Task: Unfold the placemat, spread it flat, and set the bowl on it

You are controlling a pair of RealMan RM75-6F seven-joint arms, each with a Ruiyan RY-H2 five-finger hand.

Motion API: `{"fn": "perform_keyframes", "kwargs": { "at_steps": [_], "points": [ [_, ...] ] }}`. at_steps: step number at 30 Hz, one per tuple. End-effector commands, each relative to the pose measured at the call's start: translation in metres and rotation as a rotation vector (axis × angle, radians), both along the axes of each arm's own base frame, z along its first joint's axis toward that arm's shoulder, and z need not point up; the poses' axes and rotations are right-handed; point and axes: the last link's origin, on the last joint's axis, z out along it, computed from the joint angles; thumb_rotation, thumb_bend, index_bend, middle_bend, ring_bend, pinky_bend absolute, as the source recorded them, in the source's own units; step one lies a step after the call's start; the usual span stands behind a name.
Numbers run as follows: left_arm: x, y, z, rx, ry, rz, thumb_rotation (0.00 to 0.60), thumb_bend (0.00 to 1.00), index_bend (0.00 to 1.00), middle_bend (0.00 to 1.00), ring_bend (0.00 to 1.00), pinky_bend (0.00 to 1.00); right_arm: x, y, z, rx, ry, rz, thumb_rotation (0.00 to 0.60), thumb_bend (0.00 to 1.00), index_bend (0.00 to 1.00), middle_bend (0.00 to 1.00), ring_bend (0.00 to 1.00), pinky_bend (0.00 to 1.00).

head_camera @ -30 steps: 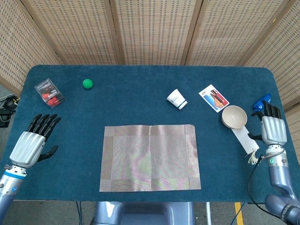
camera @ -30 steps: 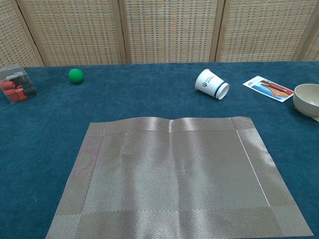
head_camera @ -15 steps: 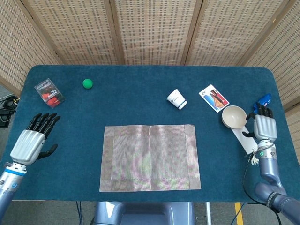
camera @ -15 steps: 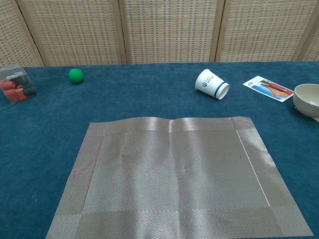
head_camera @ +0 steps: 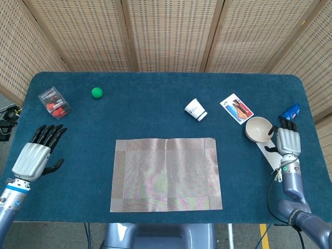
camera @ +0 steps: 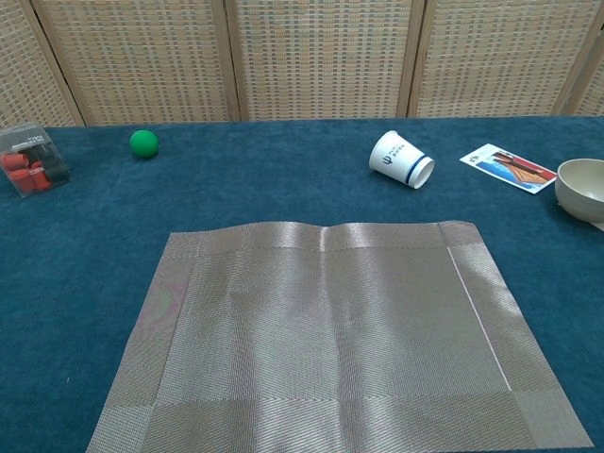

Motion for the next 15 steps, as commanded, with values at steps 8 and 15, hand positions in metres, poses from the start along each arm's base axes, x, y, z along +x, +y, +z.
{"fn": "perform_keyframes", "kwargs": {
  "at_steps": [8, 15],
  "points": [
    [-0.001, 0.002, -0.002, -0.006, 0.007, 0.006, 0.6, 0.34, 0.0, 0.0, 0.0, 0.0, 0.0, -0.008, -0.013, 0.02, -0.007, -0.003, 0.6, 0.36, 0.52, 0.14, 0.0, 0.0],
    [-0.002, 0.002, -0.004, -0.014, 0.013, 0.011, 0.6, 0.34, 0.0, 0.0, 0.0, 0.0, 0.001, -0.012, -0.02, 0.024, -0.01, 0.003, 0.6, 0.36, 0.58, 0.19, 0.0, 0.0]
  ]
}}
